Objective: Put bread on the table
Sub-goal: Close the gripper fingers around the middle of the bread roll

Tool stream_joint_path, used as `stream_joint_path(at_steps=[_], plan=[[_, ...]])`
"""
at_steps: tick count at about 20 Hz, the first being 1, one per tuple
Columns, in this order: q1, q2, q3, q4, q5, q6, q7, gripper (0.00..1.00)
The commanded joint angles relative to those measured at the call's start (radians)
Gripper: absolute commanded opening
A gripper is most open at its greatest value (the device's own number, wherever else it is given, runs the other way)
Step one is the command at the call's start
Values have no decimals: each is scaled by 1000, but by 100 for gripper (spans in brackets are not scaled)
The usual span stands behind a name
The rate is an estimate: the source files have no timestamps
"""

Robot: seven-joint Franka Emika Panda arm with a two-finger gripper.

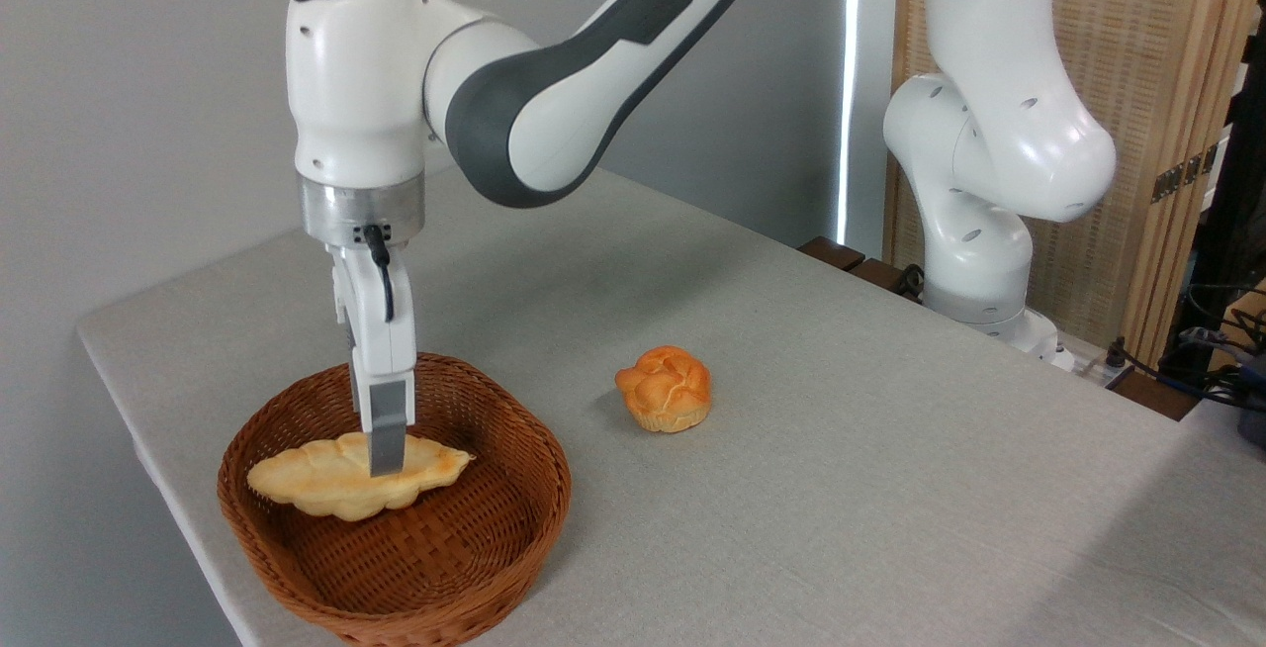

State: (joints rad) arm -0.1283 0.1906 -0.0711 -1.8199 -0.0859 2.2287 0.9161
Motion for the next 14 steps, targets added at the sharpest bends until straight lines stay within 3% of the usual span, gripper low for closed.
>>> stream_joint_path(at_steps=[1, 7, 10, 14], plan=[[1, 10, -4, -10, 11, 23, 10, 100], [3, 23, -3, -19, 12, 31, 10, 100], [3, 43, -3, -27, 84, 92, 7, 100], [3, 66, -4, -27, 87, 138, 4, 100]])
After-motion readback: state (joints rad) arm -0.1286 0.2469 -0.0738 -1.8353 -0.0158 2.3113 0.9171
